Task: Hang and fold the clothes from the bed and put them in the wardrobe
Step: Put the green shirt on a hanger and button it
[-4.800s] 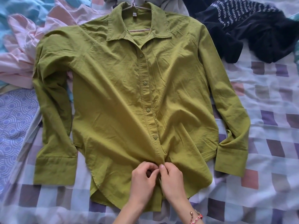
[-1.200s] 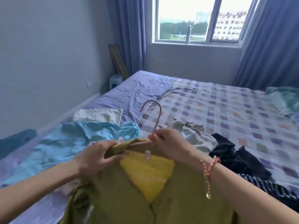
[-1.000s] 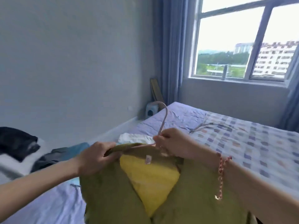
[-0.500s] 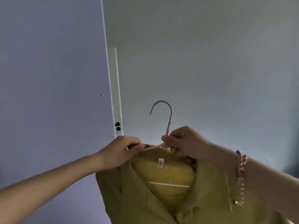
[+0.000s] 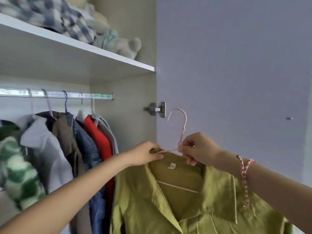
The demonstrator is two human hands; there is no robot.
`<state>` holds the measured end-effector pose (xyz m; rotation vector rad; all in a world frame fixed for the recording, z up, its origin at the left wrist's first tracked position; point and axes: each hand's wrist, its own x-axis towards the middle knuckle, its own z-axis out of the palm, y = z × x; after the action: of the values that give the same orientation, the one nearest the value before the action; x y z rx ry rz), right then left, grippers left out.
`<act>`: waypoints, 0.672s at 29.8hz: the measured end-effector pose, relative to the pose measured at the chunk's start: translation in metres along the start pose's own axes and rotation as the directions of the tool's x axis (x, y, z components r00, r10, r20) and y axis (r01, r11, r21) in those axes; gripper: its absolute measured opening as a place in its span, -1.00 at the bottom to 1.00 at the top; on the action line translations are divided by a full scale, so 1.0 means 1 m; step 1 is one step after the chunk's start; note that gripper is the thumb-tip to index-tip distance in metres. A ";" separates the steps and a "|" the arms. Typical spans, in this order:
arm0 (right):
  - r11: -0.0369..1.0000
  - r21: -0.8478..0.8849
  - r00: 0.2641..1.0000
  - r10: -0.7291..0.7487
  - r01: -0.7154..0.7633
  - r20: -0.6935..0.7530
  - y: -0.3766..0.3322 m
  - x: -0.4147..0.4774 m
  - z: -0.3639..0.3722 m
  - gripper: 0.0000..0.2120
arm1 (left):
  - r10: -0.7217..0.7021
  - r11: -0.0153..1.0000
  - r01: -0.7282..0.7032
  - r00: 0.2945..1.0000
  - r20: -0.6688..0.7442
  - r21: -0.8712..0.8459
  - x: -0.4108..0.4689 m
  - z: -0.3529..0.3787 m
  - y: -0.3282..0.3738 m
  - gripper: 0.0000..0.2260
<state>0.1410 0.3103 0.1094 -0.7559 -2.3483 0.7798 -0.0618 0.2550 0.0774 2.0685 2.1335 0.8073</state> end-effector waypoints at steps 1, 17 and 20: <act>1.000 -0.019 1.000 -0.024 0.024 0.018 -0.010 0.020 0.012 -0.81 | -0.042 0.999 0.042 0.999 0.001 0.028 0.005 -0.014 -0.017 -0.75; 0.919 -0.285 0.953 -0.299 0.271 -0.058 -0.060 0.202 0.079 -0.70 | -0.478 0.819 0.449 0.878 0.009 -0.357 0.092 -0.113 -0.168 -0.73; 0.931 -0.234 0.950 -0.305 0.280 -0.073 -0.061 0.227 0.088 -0.70 | -0.530 0.758 0.496 0.847 0.044 -0.424 0.093 -0.125 -0.186 -0.79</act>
<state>-0.0927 0.3854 0.1609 -0.5018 -2.3978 0.3440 -0.2900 0.3098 0.1386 1.1691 2.1527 1.1410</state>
